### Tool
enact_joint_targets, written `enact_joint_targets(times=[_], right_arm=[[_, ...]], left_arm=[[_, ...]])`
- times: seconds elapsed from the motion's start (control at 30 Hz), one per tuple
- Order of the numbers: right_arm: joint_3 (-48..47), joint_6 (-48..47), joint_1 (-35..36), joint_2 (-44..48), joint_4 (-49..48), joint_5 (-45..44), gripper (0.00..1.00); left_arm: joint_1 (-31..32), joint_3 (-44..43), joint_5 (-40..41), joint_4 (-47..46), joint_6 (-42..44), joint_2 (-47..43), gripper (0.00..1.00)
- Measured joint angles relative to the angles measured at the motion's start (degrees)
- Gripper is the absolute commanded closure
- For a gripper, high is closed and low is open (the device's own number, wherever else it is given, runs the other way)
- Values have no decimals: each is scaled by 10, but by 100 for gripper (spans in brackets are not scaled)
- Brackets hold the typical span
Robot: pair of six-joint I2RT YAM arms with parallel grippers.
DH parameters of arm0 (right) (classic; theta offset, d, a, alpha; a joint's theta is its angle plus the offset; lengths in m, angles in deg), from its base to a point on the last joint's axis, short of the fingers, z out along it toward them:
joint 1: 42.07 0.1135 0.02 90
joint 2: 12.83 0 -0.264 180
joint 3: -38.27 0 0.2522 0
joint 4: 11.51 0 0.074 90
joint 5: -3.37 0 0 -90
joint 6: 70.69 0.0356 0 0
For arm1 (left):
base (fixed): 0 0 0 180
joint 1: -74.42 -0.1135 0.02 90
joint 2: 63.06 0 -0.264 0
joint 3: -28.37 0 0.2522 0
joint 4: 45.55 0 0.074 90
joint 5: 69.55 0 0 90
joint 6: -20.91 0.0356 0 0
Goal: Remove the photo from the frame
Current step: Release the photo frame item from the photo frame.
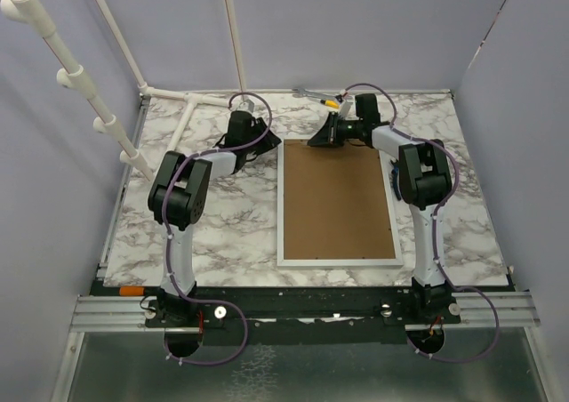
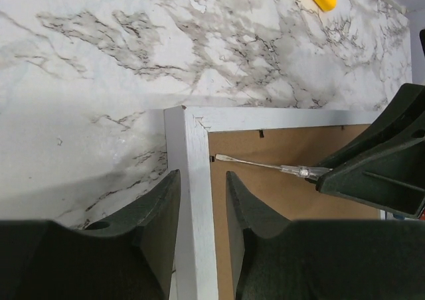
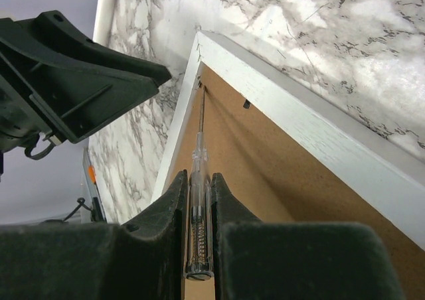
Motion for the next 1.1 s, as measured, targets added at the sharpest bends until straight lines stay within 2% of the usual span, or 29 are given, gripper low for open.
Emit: enact_joint_targets(times=[0.33,0.57,1.1], right_arm=[[-19,0,0,-11,17,11,99],[-22,2,0,-15,20,21,99],[-37,17,-7,-32,18,42,99]], left_arm=[[0,-35,-27,13,-3,41,69],[-5,-46,-34,17,-4,53,79],[-10,-61,-42,19,-11,65,79]])
